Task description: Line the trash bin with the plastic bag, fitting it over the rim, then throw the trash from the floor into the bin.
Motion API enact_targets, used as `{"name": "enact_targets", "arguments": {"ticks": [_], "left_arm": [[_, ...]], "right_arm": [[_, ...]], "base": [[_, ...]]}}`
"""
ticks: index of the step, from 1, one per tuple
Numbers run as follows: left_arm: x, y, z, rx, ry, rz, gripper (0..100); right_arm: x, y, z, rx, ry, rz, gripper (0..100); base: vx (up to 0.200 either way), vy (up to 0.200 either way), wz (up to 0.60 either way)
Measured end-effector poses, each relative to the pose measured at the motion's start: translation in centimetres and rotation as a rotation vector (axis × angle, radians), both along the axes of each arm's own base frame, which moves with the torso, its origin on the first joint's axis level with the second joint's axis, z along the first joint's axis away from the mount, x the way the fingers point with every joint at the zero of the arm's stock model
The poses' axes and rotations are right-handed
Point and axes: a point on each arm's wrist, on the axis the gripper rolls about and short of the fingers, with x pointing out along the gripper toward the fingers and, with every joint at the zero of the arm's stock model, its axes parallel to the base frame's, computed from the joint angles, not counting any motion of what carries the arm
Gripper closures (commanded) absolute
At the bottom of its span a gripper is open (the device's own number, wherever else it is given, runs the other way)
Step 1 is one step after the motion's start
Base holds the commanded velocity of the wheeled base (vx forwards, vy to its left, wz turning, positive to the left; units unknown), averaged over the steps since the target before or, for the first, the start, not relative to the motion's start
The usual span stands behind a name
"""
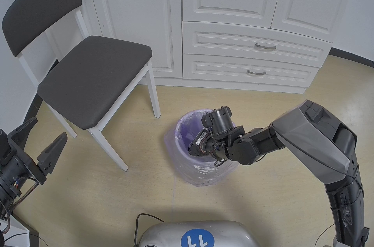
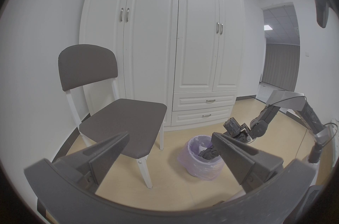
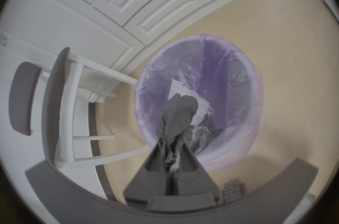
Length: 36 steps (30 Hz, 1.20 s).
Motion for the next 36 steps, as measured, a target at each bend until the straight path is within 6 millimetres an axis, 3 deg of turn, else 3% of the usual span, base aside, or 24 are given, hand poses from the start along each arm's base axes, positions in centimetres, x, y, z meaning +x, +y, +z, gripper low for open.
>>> {"name": "enact_targets", "arguments": {"ticks": [7, 20, 31, 32, 36], "left_arm": [[-0.1, 0.0, 0.1, -0.001, -0.006, -0.001, 0], [-0.2, -0.1, -0.1, 0.0, -0.001, -0.018, 0], [-0.3, -0.2, -0.2, 0.002, 0.004, -0.031, 0], [-0.3, -0.2, -0.2, 0.001, 0.004, -0.031, 0], [-0.3, -0.2, -0.3, 0.002, 0.006, -0.032, 0]], "right_arm": [[1.3, -0.2, -0.1, 0.01, 0.056, -0.028, 100], [5.7, -1.9, -1.2, 0.012, 0.092, -0.116, 100], [6.4, -1.7, -2.1, 0.04, 0.1, -0.153, 100], [6.4, -1.7, -2.2, 0.041, 0.099, -0.153, 0], [6.3, -1.5, -2.1, 0.04, 0.096, -0.152, 0]], "base": [[0.0, 0.0, 0.0], [0.0, 0.0, 0.0], [0.0, 0.0, 0.0], [0.0, 0.0, 0.0], [0.0, 0.0, 0.0]]}}
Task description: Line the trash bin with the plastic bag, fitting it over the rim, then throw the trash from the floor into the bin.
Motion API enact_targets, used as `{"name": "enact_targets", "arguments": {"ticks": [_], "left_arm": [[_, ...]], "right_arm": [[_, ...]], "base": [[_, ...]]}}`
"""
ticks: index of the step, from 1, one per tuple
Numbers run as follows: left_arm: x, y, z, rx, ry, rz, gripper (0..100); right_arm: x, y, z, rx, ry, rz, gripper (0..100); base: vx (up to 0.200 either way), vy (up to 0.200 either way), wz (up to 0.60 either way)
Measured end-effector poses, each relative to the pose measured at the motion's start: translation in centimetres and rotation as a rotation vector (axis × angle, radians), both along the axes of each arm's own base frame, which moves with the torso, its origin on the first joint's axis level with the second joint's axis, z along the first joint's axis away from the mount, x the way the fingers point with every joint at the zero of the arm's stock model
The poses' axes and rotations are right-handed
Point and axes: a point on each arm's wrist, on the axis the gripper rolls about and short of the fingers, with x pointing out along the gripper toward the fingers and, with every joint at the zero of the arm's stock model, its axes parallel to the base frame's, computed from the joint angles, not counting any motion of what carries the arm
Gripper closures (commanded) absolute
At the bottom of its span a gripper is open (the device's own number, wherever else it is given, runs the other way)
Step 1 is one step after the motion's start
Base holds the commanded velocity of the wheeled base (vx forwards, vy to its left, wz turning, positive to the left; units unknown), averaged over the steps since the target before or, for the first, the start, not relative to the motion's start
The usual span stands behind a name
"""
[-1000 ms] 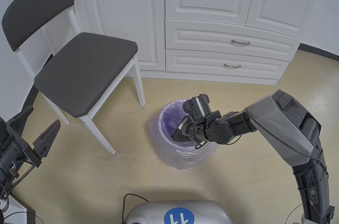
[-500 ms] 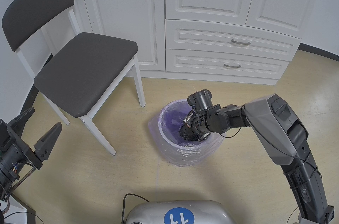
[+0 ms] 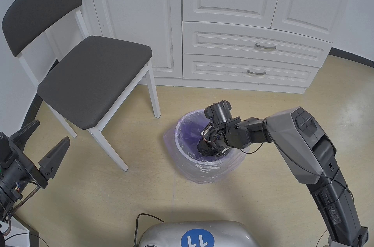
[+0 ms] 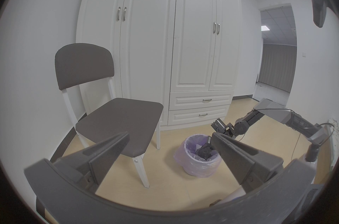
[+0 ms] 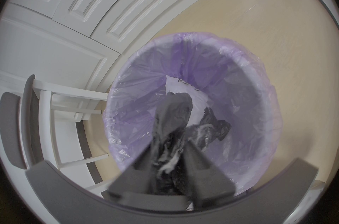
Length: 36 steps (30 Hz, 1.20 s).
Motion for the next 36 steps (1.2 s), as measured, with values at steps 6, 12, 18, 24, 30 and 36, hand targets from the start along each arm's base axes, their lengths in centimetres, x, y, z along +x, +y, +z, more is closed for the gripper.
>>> {"name": "enact_targets", "arguments": {"ticks": [6, 12, 18, 24, 30, 36], "left_arm": [[0.0, 0.0, 0.0, 0.0, 0.0, -0.002, 0], [0.0, 0.0, 0.0, -0.001, -0.001, -0.002, 0], [0.0, 0.0, 0.0, 0.0, 0.0, -0.002, 0], [0.0, 0.0, 0.0, 0.0, -0.001, -0.004, 0], [0.0, 0.0, 0.0, 0.0, 0.0, -0.008, 0], [-0.1, -0.1, -0.1, -0.001, 0.002, -0.015, 0]], "right_arm": [[0.1, -0.1, 0.4, 0.004, -0.009, -0.006, 0], [-0.1, -0.2, 1.5, 0.005, -0.025, -0.019, 0], [-1.2, 0.1, 4.2, 0.026, -0.052, -0.01, 0], [-3.4, 0.8, 8.2, 0.057, -0.1, 0.021, 0], [-5.7, 0.7, 12.2, 0.094, -0.192, 0.04, 0], [-9.2, -1.4, 16.2, 0.028, -0.264, 0.102, 0]], "base": [[0.0, 0.0, 0.0], [0.0, 0.0, 0.0], [0.0, 0.0, 0.0], [0.0, 0.0, 0.0], [0.0, 0.0, 0.0], [0.0, 0.0, 0.0]]}}
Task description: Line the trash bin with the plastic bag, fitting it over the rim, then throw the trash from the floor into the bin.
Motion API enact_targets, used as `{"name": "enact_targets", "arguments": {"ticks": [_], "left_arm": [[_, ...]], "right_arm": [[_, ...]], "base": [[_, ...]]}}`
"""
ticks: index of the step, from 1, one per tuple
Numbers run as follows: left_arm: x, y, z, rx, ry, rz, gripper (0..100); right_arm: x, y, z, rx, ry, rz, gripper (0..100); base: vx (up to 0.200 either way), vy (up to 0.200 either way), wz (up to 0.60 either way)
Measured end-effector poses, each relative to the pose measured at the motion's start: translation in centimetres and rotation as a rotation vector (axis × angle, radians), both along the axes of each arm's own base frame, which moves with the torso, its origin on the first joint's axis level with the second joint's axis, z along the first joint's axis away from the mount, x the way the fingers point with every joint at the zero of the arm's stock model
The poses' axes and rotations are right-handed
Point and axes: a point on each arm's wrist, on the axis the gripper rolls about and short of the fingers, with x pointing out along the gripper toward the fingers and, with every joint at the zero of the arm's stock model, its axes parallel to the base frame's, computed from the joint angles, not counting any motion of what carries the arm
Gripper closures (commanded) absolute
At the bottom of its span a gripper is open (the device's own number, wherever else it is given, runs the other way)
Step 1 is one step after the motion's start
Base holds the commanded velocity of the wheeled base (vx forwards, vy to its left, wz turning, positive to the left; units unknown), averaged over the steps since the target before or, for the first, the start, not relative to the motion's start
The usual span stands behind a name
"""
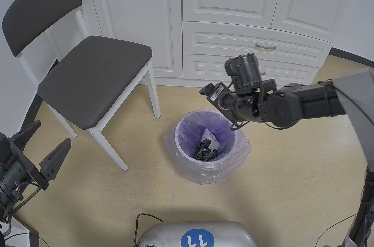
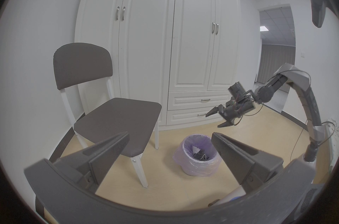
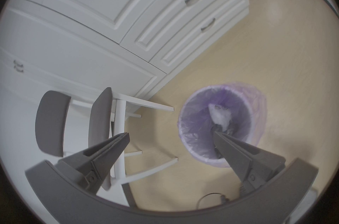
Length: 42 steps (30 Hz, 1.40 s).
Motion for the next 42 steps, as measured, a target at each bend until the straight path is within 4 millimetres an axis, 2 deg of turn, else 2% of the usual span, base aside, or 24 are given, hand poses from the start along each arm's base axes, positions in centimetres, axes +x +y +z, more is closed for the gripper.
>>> {"name": "enact_targets", "arguments": {"ticks": [7, 15, 22, 27, 34, 39, 42], "left_arm": [[0.0, 0.1, -0.2, 0.003, 0.031, 0.016, 0], [-0.3, 1.1, -0.1, 0.0, 0.048, 0.103, 0], [-0.8, 2.0, 1.0, -0.016, 0.005, 0.196, 0], [-1.6, 2.7, 1.7, -0.064, -0.026, 0.26, 0], [-3.4, 2.9, 2.2, -0.126, -0.039, 0.297, 0], [-5.6, 2.9, 2.0, -0.139, -0.003, 0.311, 0], [-7.3, 2.8, 1.8, -0.141, 0.021, 0.317, 0]], "right_arm": [[-4.8, -5.7, 3.0, -0.273, -0.095, 0.093, 0], [-13.1, -13.2, 5.7, -0.529, -0.253, 0.14, 0], [-20.5, -18.7, 6.8, -0.642, -0.414, 0.064, 0], [-26.0, -22.6, 6.4, -0.702, -0.508, -0.105, 0], [-32.5, -25.0, 4.9, -0.739, -0.618, -0.334, 0], [-36.5, -25.4, 3.0, -0.749, -0.705, -0.439, 0], [-38.3, -25.4, 1.7, -0.753, -0.732, -0.461, 0]], "base": [[0.0, 0.0, 0.0], [0.0, 0.0, 0.0], [0.0, 0.0, 0.0], [0.0, 0.0, 0.0], [0.0, 0.0, 0.0], [0.0, 0.0, 0.0], [0.0, 0.0, 0.0]]}}
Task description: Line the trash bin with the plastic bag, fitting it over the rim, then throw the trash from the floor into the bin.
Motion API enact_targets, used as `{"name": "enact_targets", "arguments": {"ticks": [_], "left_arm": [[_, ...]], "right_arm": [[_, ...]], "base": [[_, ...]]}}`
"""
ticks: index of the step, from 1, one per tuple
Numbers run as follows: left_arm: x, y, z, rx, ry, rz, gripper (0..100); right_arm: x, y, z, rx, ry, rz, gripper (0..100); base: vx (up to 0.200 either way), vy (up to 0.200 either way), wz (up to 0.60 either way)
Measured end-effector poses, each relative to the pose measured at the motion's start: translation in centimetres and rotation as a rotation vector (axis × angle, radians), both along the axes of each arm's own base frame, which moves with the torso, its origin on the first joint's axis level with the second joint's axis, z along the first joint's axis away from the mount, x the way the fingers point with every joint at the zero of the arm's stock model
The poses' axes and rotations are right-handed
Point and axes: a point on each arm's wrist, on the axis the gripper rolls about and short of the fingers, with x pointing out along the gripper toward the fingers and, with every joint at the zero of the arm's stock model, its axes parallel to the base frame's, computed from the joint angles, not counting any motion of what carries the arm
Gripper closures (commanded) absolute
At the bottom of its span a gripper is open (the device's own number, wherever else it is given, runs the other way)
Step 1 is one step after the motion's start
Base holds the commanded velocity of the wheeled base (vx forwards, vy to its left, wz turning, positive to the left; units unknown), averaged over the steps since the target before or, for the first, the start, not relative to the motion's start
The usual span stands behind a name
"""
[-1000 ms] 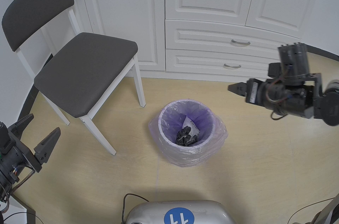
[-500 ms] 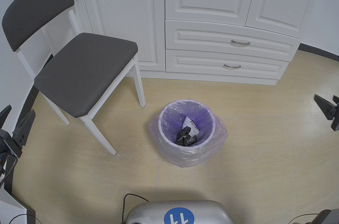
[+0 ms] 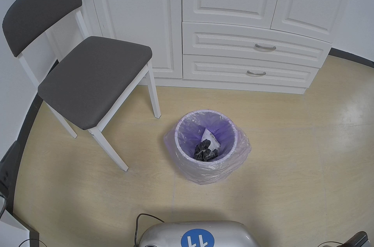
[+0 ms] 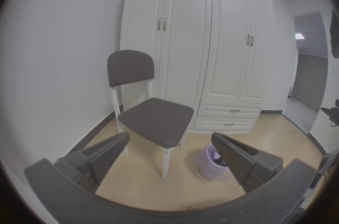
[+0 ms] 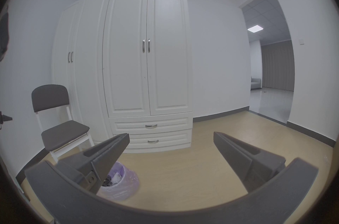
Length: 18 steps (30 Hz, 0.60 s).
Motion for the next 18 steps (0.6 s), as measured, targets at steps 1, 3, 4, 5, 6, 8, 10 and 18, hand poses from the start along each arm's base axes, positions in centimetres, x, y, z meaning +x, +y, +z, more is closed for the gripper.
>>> {"name": "enact_targets", "arguments": {"ticks": [1, 3, 4, 5, 6, 8, 10, 18], "left_arm": [[-0.5, 0.0, -0.1, -0.001, 0.011, 0.001, 0], [-1.8, -0.1, -0.2, -0.002, 0.022, 0.001, 0], [-2.4, -0.2, -0.3, -0.002, 0.022, 0.001, 0], [-2.9, -0.2, -0.2, -0.001, 0.02, 0.001, 0], [-3.5, -0.2, -0.2, -0.001, 0.011, 0.001, 0], [-4.6, -0.3, 0.1, 0.002, -0.017, 0.0, 0], [-5.4, -0.4, 0.1, 0.004, -0.037, 0.0, 0], [-7.8, -0.3, -1.1, 0.024, -0.057, -0.038, 0]], "right_arm": [[-0.4, 0.0, -0.4, -0.001, -0.003, 0.002, 0], [-1.2, 0.0, -1.2, -0.005, -0.01, 0.014, 0], [-1.6, 0.0, -1.6, -0.007, -0.016, 0.021, 0], [-1.8, 0.1, -2.0, -0.009, -0.021, 0.028, 0], [-2.0, 0.1, -2.5, -0.011, -0.024, 0.034, 0], [-2.2, 0.1, -3.5, -0.014, -0.021, 0.042, 0], [-2.1, 0.1, -4.5, -0.013, -0.011, 0.046, 0], [-1.2, 0.2, -7.6, -0.012, 0.02, 0.056, 0]], "base": [[0.0, 0.0, 0.0], [0.0, 0.0, 0.0], [0.0, 0.0, 0.0], [0.0, 0.0, 0.0], [0.0, 0.0, 0.0], [0.0, 0.0, 0.0], [0.0, 0.0, 0.0], [0.0, 0.0, 0.0]]}}
